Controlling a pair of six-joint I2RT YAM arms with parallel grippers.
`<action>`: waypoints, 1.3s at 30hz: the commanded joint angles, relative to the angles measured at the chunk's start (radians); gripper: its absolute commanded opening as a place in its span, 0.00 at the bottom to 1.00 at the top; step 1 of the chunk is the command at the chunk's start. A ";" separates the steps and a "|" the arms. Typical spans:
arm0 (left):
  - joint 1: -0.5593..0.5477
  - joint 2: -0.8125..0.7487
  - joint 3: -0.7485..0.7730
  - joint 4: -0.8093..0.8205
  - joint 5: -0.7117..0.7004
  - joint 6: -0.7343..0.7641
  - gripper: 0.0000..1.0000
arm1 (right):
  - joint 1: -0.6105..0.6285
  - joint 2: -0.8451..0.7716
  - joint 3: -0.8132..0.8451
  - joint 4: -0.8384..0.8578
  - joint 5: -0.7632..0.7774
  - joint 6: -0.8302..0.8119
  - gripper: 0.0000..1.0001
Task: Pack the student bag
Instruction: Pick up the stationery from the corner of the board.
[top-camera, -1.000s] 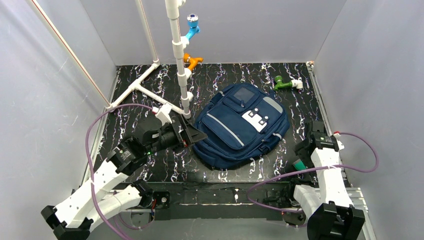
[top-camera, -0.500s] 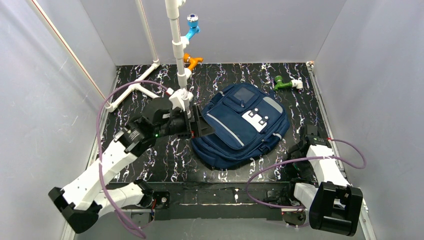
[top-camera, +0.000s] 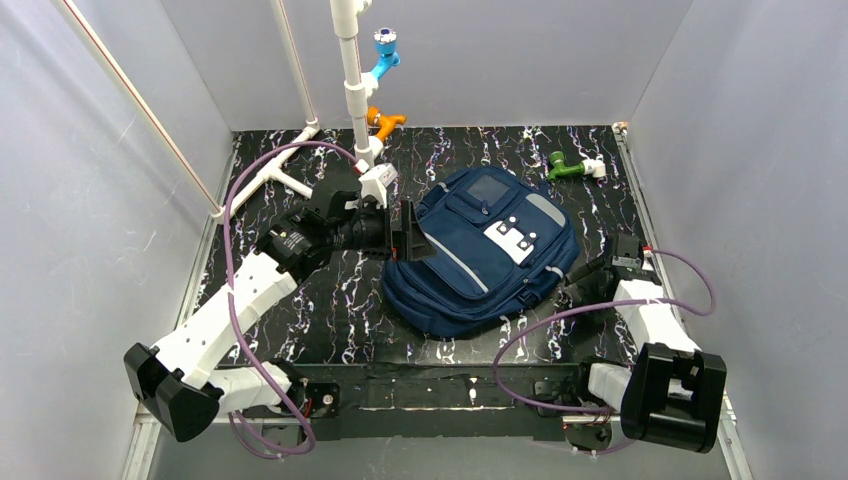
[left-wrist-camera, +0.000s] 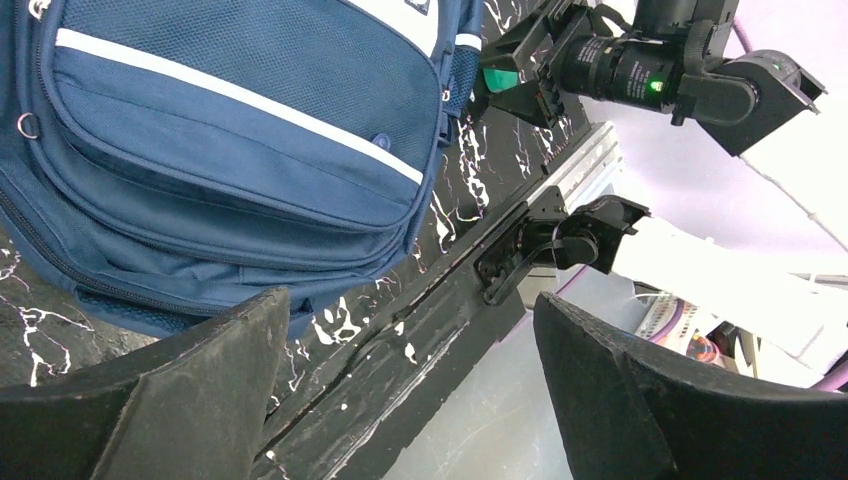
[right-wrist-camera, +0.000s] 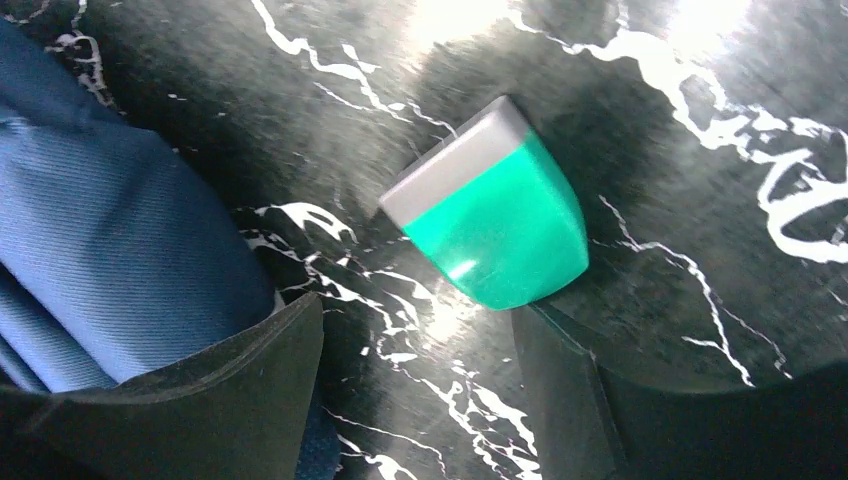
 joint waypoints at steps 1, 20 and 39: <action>0.030 0.011 0.031 0.004 0.047 0.044 0.90 | -0.002 0.062 0.071 0.089 -0.024 -0.098 0.76; 0.060 0.022 0.017 0.033 0.116 0.014 0.90 | -0.075 0.300 0.212 -0.003 0.071 -0.296 0.93; 0.081 -0.034 -0.018 0.026 0.121 -0.022 0.98 | -0.071 0.231 0.256 0.002 0.125 -0.405 0.10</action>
